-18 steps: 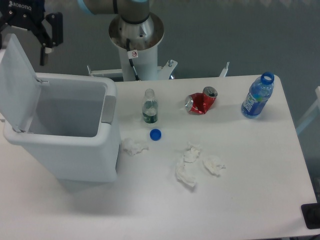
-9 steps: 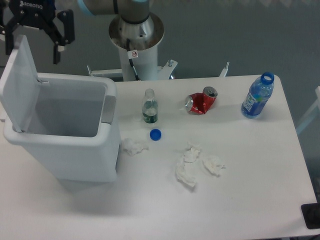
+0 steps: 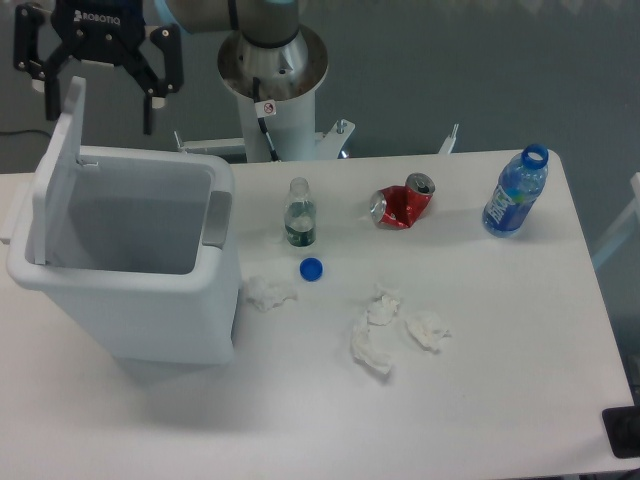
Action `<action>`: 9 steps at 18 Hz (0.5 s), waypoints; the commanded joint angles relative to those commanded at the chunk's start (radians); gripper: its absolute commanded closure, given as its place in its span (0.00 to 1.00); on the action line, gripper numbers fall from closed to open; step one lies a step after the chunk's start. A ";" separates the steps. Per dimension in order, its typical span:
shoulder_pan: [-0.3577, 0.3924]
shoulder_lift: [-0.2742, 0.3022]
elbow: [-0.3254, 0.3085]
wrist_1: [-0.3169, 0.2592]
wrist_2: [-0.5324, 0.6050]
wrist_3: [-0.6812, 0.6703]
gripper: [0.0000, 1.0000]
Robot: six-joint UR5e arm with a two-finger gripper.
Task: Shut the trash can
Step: 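Push the lid forward with the gripper so it tips over the opening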
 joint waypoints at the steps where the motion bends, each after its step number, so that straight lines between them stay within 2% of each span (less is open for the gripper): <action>1: 0.003 0.000 -0.008 0.002 0.000 0.002 0.00; 9: 0.040 -0.006 -0.020 0.009 -0.002 0.003 0.00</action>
